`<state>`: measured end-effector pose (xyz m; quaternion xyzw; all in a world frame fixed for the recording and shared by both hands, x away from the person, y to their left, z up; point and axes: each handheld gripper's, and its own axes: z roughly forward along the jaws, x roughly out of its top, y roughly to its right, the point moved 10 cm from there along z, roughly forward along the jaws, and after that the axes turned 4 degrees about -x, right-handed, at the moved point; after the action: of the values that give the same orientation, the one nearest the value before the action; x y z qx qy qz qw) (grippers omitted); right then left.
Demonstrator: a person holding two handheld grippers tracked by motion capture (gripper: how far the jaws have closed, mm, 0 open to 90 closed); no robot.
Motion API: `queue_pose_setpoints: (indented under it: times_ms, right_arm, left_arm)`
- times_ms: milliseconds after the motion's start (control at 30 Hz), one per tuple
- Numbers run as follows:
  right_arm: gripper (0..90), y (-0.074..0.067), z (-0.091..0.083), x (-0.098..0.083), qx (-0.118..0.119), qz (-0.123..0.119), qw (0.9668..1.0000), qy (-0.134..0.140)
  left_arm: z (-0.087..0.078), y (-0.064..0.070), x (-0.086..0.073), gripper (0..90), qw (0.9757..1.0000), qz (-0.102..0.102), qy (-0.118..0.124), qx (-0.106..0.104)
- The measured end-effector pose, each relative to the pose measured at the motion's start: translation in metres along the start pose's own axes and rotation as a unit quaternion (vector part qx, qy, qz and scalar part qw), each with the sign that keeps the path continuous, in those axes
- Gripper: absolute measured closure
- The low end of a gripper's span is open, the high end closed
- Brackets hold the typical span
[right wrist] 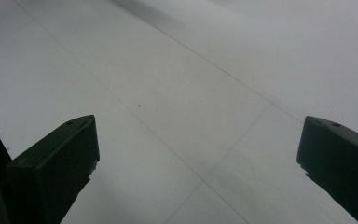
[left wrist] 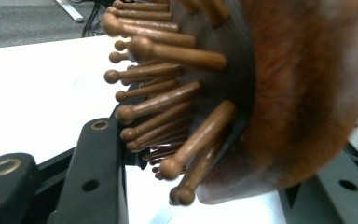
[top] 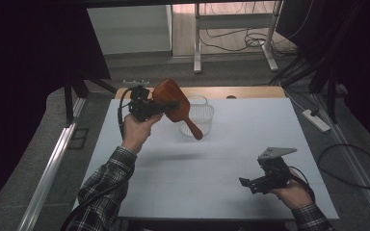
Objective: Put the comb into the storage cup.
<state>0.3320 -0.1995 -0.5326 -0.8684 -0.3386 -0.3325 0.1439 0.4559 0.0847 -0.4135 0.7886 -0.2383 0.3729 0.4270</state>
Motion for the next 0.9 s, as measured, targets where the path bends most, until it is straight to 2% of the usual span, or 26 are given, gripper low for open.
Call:
queue_pose_setpoints:
  times_ms: [133, 233, 500, 733, 800, 900]
  right_arm:
    - [0.0, 0.006, -0.006, -0.009, -0.015, -0.002, 0.9997, -0.017]
    - [0.0, 0.013, -0.009, -0.019, -0.031, 0.009, 0.9992, -0.026]
    - [0.0, 0.019, -0.021, -0.032, -0.037, 0.030, 0.9986, -0.021]
    - [0.0, 0.026, -0.029, -0.045, -0.060, 0.035, 0.9970, -0.033]
    - [0.0, 0.028, -0.035, -0.046, -0.060, 0.054, 0.9965, -0.023]
    - [0.0, 0.028, -0.037, -0.047, -0.061, 0.059, 0.9961, -0.024]
  left_arm:
    - [-0.003, -0.004, 0.004, 51.5, 1.0000, -0.006, 0.006, 0.003]
    - [-0.006, -0.005, 0.008, 51.5, 0.9999, -0.007, 0.011, 0.005]
    - [-0.014, -0.010, 0.015, 51.5, 0.9997, -0.008, 0.015, 0.015]
    - [-0.017, -0.015, 0.019, 51.5, 0.9995, -0.016, 0.024, 0.016]
    - [-0.019, -0.016, 0.021, 51.5, 0.9993, -0.016, 0.027, 0.019]
    - [-0.020, -0.017, 0.024, 51.5, 0.9992, -0.017, 0.029, 0.023]
